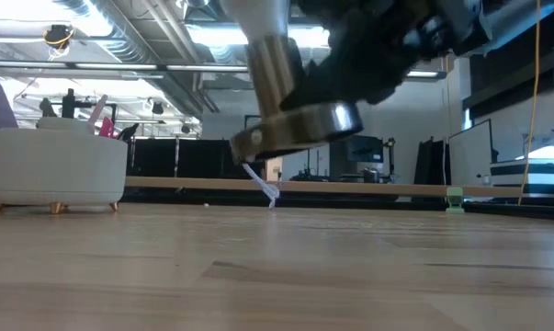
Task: Screw lightbulb
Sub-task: Insert the lightbulb into the lamp
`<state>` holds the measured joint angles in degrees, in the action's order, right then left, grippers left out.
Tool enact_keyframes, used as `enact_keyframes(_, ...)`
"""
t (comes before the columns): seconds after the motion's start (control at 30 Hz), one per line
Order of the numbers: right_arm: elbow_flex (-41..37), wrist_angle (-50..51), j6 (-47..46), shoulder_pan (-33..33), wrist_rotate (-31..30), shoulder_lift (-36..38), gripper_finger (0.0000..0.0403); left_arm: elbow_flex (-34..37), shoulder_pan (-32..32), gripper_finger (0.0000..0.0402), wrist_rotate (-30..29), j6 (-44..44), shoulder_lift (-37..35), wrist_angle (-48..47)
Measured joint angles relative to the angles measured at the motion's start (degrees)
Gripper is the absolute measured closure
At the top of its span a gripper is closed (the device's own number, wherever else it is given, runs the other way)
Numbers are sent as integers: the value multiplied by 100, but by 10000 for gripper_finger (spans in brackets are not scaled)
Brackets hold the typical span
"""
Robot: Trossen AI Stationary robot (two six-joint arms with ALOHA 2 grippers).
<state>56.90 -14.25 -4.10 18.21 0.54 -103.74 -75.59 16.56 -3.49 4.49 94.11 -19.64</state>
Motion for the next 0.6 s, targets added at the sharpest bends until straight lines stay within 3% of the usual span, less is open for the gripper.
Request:
enact_keyframes(0.47,-87,-21,267,-28,-722,-79,222,2,-31,100,-408,46,2,-70)
enact_keyframes(0.6,-395,-711,128,-31,-757,-170,222,2,-43,100,-469,91,5,-129)
